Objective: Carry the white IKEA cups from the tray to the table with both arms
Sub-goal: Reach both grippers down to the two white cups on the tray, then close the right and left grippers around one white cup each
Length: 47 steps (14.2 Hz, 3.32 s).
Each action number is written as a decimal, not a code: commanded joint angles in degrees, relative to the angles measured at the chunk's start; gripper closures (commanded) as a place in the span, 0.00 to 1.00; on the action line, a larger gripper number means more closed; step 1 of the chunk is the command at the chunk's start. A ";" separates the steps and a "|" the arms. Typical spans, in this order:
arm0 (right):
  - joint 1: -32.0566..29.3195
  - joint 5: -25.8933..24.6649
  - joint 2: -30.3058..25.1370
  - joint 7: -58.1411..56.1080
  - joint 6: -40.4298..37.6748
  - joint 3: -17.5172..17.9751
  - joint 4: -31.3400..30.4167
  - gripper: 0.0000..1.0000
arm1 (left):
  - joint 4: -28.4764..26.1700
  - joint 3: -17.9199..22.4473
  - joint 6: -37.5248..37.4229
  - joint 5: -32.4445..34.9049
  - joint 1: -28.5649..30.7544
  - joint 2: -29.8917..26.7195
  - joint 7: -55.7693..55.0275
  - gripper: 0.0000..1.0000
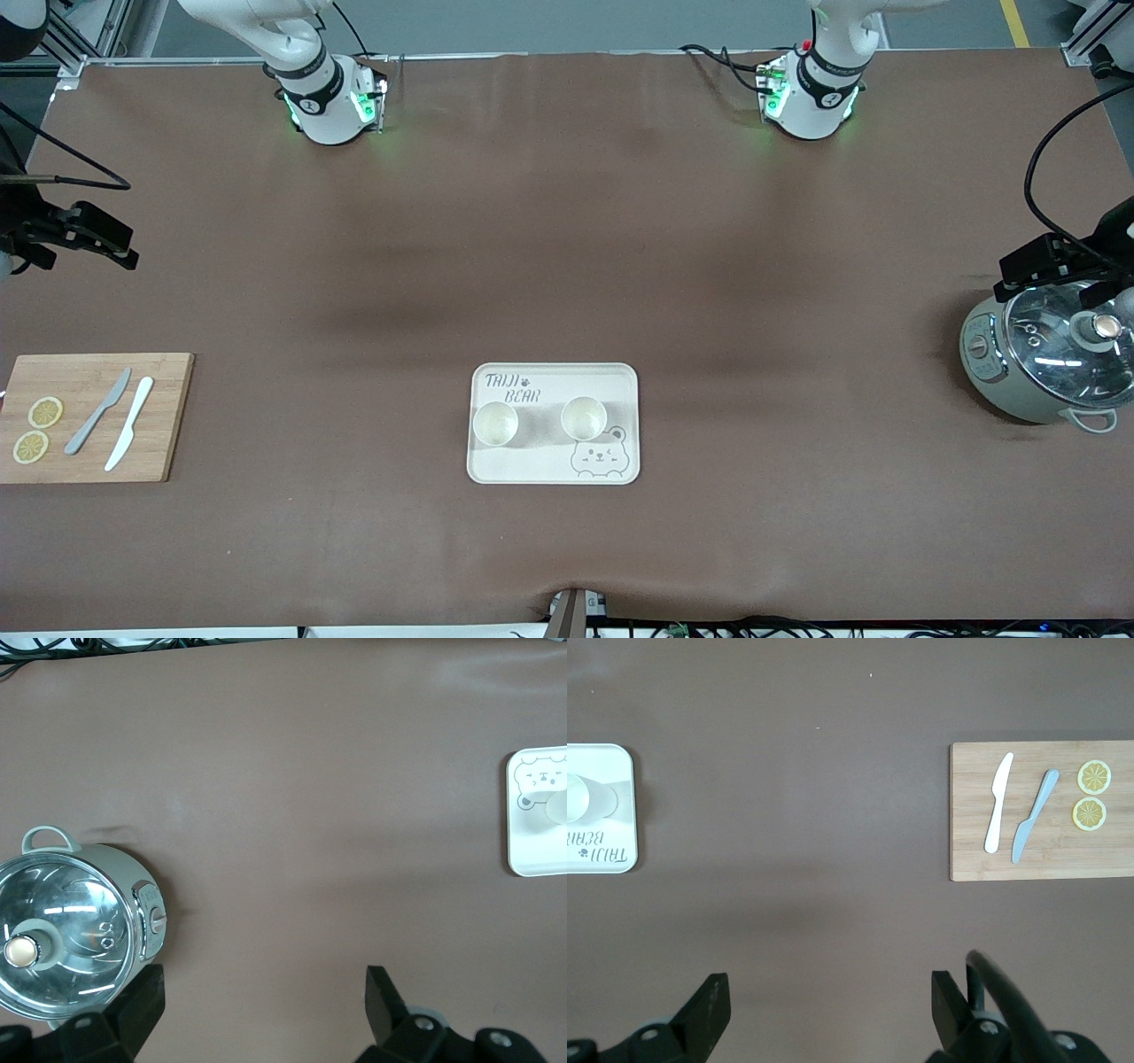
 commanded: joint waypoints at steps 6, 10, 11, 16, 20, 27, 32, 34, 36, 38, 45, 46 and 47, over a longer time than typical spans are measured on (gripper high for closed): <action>-0.36 -0.37 0.95 -0.54 -0.94 0.39 1.14 0.00 | -0.49 -1.87 3.20 -0.78 -3.50 1.98 -1.03 0.00; 0.60 2.16 2.44 0.51 0.03 0.57 1.14 0.00 | -0.06 -3.45 3.47 -4.19 -6.50 5.84 -8.59 0.00; 1.39 3.14 3.14 2.35 1.08 0.57 1.14 0.00 | 0.29 -3.98 3.65 -6.56 -7.46 7.86 -9.56 0.00; 7.00 6.75 9.90 12.97 9.07 0.57 1.22 0.00 | 5.81 -3.28 16.29 -6.76 -19.67 20.86 -23.78 0.00; 12.72 6.84 15.79 22.56 16.10 0.57 1.49 0.00 | 13.28 4.43 21.92 -6.49 -31.08 32.11 -27.06 0.00; 19.05 6.66 31.69 30.30 31.93 0.66 7.00 0.00 | 15.32 7.09 34.05 -6.76 -35.15 41.09 -28.90 0.00; 22.65 8.86 39.35 35.75 37.46 0.66 10.45 0.00 | 15.41 9.20 38.27 -6.67 -37.79 43.83 -29.87 0.00; 24.59 8.69 41.90 37.34 40.01 0.57 10.45 0.00 | 15.41 9.29 39.07 -6.67 -38.41 44.18 -30.57 0.00; 25.04 8.68 43.14 37.08 40.99 0.57 10.36 0.00 | 15.41 9.72 39.94 -6.67 -38.85 44.27 -30.93 0.00; 25.56 8.42 44.02 36.64 42.21 0.57 10.28 0.00 | 15.32 9.73 41.88 -6.67 -39.46 45.05 -31.28 0.00; 25.91 8.33 45.69 36.29 43.98 0.57 10.28 0.68 | 15.15 10.08 46.62 -6.49 -40.26 48.31 -32.25 0.00; 25.92 8.25 45.69 36.29 44.07 0.57 10.28 0.86 | 14.89 10.08 47.24 -6.41 -40.26 48.40 -32.07 0.00; 25.92 8.33 45.69 36.29 43.98 0.57 10.28 1.00 | 14.88 9.82 48.03 -6.49 -40.26 48.40 -32.50 0.00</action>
